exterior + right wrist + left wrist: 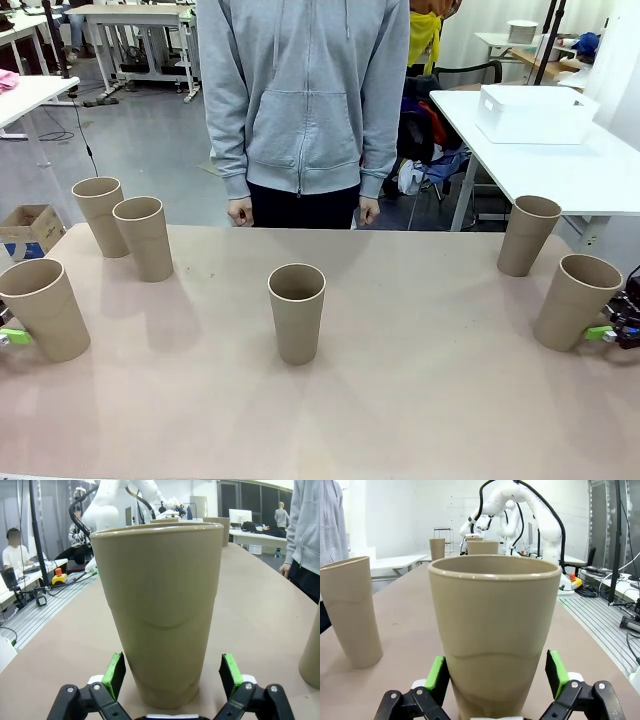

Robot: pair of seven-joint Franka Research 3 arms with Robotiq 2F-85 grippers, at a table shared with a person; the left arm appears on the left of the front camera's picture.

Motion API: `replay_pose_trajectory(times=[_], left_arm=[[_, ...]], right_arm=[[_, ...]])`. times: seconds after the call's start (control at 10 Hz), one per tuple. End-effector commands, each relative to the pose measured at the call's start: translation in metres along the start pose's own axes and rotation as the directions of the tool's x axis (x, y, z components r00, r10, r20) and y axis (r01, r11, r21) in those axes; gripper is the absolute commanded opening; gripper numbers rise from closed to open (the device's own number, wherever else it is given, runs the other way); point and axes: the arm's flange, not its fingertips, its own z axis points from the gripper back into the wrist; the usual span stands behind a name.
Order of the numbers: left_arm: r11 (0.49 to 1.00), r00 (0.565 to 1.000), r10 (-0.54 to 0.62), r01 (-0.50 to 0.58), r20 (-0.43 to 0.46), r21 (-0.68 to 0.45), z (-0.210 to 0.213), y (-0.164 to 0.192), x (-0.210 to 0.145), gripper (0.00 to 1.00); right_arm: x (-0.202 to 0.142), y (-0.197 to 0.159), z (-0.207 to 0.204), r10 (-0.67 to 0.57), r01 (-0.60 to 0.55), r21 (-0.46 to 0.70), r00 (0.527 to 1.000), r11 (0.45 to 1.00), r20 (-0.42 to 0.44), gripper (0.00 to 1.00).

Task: Stack the cups and store them in the basket.
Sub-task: Pick up two Reusable plastic cups , one in each hand.

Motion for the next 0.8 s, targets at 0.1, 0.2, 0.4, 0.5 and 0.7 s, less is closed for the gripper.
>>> replay_pose_trajectory(times=[0.1, 0.2, 0.4, 0.5, 0.7], left_arm=[[0.999, 0.999, -0.023, 0.021, 0.041, 0.048, -0.008, -0.0078, 0.0042, 1.0], [1.0, 1.0, 0.006, -0.006, 0.008, 0.005, -0.0032, -0.0018, -0.0022, 1.0], [1.0, 1.0, 0.006, -0.006, 0.008, 0.005, -0.0032, -0.0018, -0.0022, 1.0], [1.0, 1.0, 0.024, -0.025, 0.017, 0.013, -0.0028, -0.002, -0.0032, 1.0], [0.999, 0.999, 0.025, -0.027, 0.035, 0.032, -0.0048, -0.0009, -0.0045, 1.0]], right_arm=[[-0.0008, 0.0092, -0.0053, 0.002, -0.002, 0.008, 1.0, 1.0, -0.005, 1.0], [-0.0011, 0.001, -0.001, -0.003, 0.003, -0.001, 1.0, 1.0, 0.002, 1.0], [-0.0011, 0.001, -0.001, -0.003, 0.003, -0.001, 1.0, 1.0, 0.002, 1.0], [-0.0035, 0.0034, -0.0012, -0.017, 0.017, -0.001, 1.0, 1.0, 0.004, 1.0], [0.0042, 0.0023, -0.0011, -0.017, 0.018, -0.04, 0.999, 0.999, 0.04, 1.0]])
